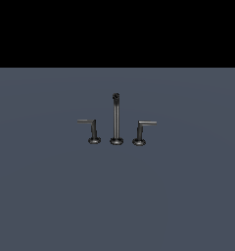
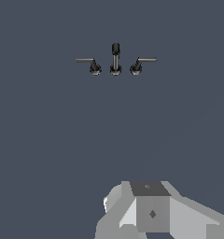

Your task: Turn on the faucet by rotating a designated handle.

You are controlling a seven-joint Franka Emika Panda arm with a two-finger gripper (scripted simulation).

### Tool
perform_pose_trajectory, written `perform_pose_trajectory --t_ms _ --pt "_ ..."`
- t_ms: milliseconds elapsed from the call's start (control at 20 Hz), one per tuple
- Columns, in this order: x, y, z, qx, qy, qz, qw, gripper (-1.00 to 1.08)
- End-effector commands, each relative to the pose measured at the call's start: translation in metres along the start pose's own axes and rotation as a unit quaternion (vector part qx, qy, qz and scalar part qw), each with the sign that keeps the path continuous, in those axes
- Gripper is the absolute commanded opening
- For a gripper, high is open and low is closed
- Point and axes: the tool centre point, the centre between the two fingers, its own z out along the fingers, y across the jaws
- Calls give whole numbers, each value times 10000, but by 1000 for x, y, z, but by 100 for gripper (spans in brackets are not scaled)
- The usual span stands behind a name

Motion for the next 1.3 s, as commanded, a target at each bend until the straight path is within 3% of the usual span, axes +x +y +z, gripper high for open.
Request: perform_pose_trajectory --t_ms 0,600,1250 --pt "1 -5 5 -2 0 104 9999 -100" --pt "20 -46 53 -11 8 1080 9941 -100" --pt "60 -96 119 -15 18 2397 9708 -100"
